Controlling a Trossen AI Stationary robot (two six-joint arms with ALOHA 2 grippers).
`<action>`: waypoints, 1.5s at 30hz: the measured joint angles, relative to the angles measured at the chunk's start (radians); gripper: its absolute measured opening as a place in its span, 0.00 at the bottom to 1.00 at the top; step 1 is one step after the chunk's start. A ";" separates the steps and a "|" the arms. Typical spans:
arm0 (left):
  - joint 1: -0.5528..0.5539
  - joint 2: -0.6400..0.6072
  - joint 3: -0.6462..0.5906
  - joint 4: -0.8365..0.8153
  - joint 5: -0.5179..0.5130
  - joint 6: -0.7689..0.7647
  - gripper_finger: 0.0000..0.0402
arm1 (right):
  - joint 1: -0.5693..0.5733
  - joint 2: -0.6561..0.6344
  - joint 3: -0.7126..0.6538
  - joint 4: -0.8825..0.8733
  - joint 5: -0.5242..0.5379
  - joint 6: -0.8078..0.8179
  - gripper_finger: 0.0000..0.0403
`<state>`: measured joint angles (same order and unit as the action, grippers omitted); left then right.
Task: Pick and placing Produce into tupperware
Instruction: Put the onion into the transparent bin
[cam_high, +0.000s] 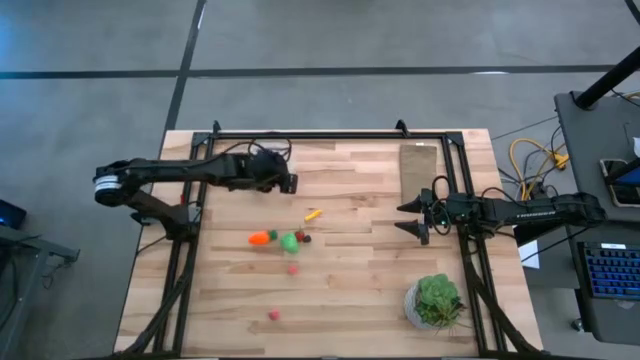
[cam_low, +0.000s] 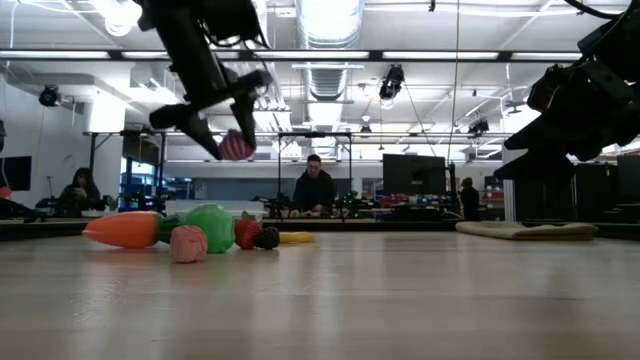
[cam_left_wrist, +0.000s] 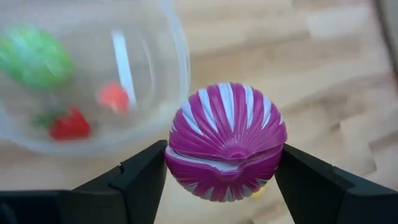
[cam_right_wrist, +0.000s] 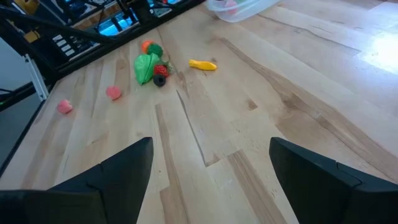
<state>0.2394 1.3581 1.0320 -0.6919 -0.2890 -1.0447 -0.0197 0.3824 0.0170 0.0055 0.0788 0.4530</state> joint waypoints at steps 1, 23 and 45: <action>0.001 -0.009 0.005 0.000 -0.028 0.015 0.64 | 0.000 0.000 0.000 0.000 0.000 0.000 0.78; 0.325 0.207 0.007 -0.006 0.073 0.279 0.64 | 0.000 0.000 0.000 0.000 0.000 0.000 0.78; 0.422 0.333 0.043 0.003 0.186 0.398 0.64 | 0.000 0.000 0.000 0.000 0.000 0.000 0.78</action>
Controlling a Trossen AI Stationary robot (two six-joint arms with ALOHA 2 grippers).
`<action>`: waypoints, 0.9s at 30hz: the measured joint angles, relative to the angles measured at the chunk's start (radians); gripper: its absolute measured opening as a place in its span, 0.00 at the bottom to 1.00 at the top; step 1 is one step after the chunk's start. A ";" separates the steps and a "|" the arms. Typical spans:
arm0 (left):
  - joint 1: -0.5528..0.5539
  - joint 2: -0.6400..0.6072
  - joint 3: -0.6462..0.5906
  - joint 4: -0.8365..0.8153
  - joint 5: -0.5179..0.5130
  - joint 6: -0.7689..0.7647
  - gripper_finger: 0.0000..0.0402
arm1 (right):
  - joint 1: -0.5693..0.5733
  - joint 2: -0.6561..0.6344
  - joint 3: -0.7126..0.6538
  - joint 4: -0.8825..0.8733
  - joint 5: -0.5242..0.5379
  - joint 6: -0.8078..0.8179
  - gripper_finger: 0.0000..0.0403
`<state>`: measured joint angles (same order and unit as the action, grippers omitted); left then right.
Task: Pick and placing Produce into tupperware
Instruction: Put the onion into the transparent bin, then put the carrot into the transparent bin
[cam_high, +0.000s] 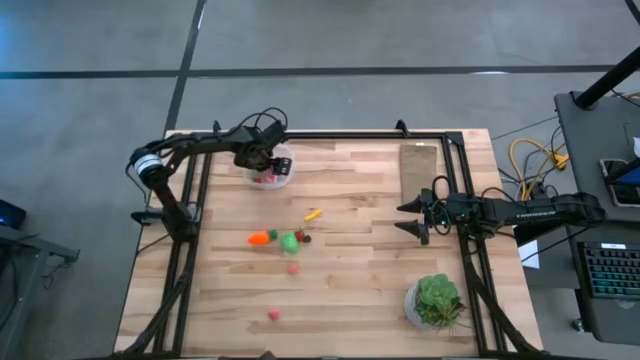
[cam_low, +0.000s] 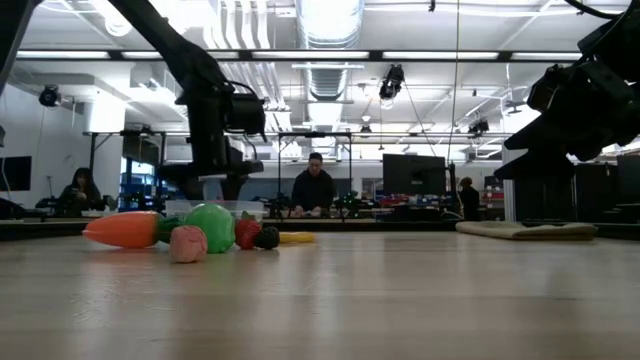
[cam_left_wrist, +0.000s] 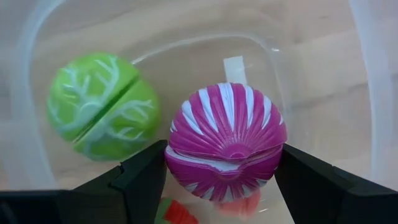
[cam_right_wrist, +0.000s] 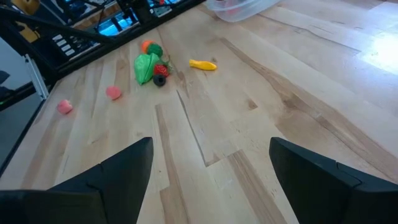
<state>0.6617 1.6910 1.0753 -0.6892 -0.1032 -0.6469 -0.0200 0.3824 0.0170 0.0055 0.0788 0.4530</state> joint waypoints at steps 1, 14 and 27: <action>0.000 0.006 0.004 -0.001 0.009 0.002 0.64 | 0.000 0.000 0.000 0.000 0.000 0.000 0.78; 0.000 0.009 0.040 0.001 -0.006 0.028 0.69 | 0.000 0.000 0.000 0.000 0.000 0.000 0.78; 0.000 0.009 0.046 -0.009 0.030 0.025 0.85 | 0.000 0.000 0.000 0.000 0.000 0.000 0.78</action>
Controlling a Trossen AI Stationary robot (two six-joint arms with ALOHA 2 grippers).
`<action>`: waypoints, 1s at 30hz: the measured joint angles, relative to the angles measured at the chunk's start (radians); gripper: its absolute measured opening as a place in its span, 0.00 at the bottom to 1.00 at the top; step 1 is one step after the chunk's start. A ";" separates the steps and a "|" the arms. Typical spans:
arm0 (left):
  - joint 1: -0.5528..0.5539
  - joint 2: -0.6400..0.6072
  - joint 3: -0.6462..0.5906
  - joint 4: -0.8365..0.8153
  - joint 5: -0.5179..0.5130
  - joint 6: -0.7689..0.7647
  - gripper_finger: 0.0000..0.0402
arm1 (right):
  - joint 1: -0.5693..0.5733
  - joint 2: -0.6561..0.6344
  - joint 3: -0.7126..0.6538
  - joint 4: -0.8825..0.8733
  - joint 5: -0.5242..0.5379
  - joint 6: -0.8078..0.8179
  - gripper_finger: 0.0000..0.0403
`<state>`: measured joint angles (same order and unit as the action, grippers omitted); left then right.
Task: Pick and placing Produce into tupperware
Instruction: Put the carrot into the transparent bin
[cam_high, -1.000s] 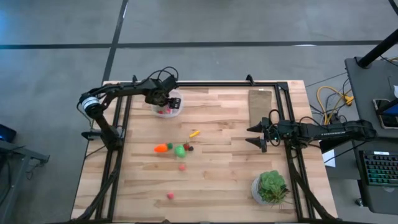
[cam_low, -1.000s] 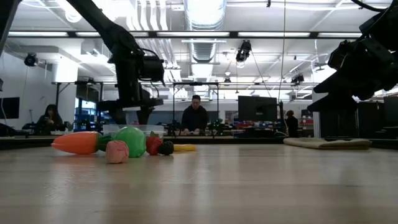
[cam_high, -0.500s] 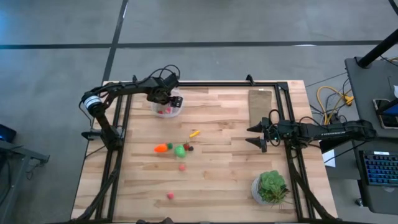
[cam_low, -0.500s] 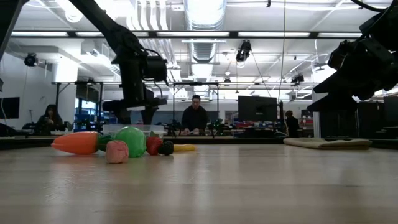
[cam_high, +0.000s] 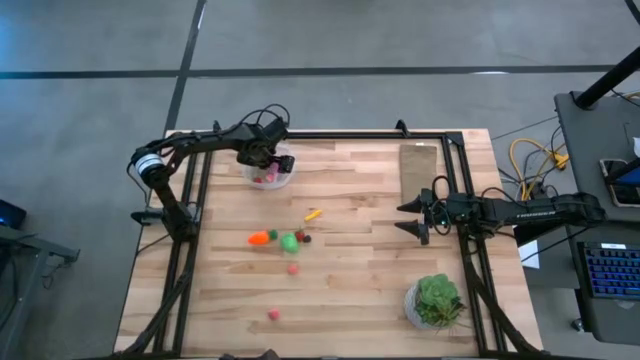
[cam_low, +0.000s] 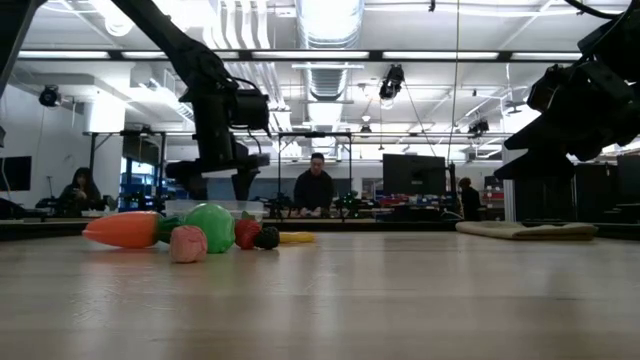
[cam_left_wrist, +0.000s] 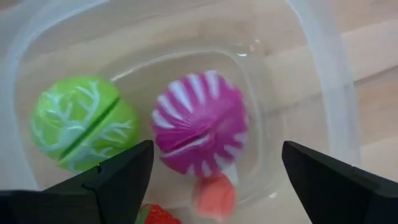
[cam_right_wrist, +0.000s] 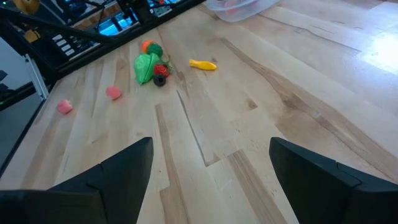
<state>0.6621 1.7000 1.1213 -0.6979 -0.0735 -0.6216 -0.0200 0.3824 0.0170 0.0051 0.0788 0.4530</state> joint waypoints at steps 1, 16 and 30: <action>0.000 0.000 0.002 0.000 0.013 0.000 0.85 | 0.000 0.000 0.000 0.000 0.000 0.000 0.78; -0.187 -0.286 -0.036 -0.073 -0.027 0.214 0.85 | 0.000 0.000 0.000 0.000 0.000 0.000 0.78; -0.663 -0.555 -0.253 -0.177 0.049 0.227 0.85 | 0.000 0.000 0.000 0.000 0.000 0.000 0.78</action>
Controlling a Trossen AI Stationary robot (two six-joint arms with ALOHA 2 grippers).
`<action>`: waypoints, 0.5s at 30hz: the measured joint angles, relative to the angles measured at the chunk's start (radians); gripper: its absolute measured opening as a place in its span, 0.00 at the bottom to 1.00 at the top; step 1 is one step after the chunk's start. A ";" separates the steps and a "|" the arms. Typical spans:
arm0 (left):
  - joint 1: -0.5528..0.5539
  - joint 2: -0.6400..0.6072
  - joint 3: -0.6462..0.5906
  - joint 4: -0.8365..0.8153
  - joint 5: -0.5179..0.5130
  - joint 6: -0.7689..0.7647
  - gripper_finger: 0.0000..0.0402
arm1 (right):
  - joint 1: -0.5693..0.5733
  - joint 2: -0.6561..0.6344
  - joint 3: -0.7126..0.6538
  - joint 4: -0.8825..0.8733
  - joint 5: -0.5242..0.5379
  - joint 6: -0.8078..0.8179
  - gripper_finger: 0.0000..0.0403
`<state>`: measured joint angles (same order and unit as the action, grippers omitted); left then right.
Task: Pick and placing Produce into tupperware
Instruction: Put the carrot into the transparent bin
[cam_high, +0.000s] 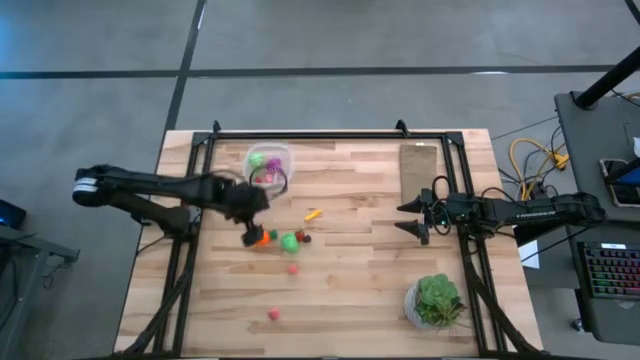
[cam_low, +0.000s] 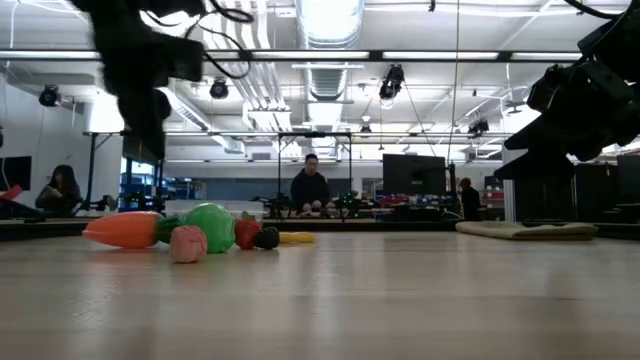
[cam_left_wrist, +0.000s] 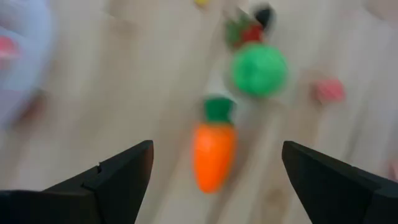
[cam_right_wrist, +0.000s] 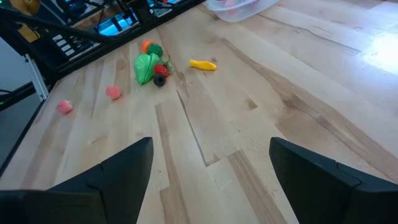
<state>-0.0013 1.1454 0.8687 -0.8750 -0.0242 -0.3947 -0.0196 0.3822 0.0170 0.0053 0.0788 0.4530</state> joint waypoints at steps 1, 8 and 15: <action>-0.035 -0.009 -0.014 0.001 0.003 -0.016 0.85 | 0.000 0.000 0.000 0.000 0.000 0.000 0.78; -0.192 -0.007 -0.062 0.027 -0.045 -0.014 0.85 | 0.000 0.000 0.000 0.000 0.000 0.000 0.78; -0.228 0.082 -0.094 0.037 -0.095 0.103 0.85 | 0.000 0.000 0.000 0.000 0.000 0.000 0.78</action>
<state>-0.2291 1.2276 0.7748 -0.8375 -0.1195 -0.2921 -0.0197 0.3824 0.0170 0.0055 0.0788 0.4530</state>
